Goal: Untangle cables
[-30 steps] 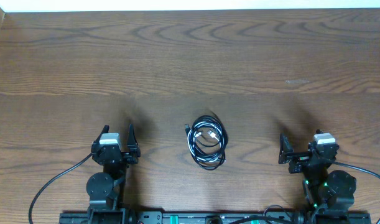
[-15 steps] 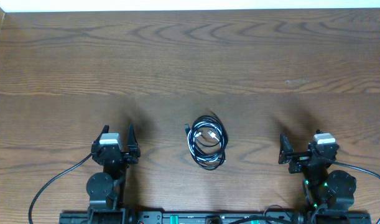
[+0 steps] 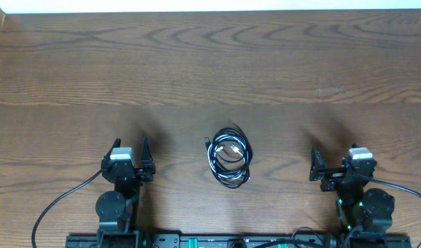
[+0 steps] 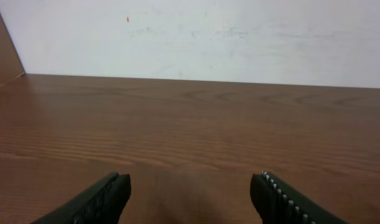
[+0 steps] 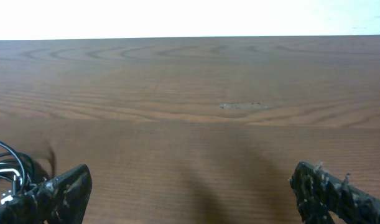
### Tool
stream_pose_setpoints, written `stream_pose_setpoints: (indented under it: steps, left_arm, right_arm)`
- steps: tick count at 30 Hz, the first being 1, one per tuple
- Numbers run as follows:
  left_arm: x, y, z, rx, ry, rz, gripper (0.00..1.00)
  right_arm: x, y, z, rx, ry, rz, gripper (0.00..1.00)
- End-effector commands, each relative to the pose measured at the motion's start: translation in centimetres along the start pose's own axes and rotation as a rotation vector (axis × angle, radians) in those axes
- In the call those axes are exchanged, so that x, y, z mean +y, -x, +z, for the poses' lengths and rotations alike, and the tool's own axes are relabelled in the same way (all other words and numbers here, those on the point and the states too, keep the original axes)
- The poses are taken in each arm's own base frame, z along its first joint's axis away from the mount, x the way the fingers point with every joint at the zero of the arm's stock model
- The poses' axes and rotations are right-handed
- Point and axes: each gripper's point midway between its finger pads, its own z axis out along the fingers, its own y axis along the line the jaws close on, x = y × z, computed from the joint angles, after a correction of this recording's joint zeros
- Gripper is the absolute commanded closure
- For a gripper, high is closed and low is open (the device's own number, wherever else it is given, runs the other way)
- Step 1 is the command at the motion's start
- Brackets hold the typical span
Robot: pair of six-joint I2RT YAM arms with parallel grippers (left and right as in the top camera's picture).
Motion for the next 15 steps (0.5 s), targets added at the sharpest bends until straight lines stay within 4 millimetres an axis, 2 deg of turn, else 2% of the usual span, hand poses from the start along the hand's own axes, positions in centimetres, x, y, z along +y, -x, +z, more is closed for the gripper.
stream_pose_setpoints:
  steps: [1, 9, 13, 15]
  left_arm:
    - [0.8, -1.5, 0.0, 0.051, 0.048, 0.002, 0.33]
    - [0.8, -1.4, 0.0, 0.048, 0.047, 0.002, 0.33]
    - [0.6, -1.1, 0.0, 0.036, 0.034, 0.000, 0.33]
    - [-0.4, -0.5, 0.0, 0.014, -0.020, -0.002, 0.33]
  right_arm:
    - [-0.1, 0.0, 0.0, -0.003, -0.010, 0.000, 0.01]
    - [0.5, 0.0, 0.0, -0.003, 0.025, 0.030, 0.01]
    - [2.8, 0.8, -0.2, -0.032, 0.161, 0.020, 0.01]
    - [3.5, 1.6, -0.4, -0.062, 0.202, 0.011, 0.01]
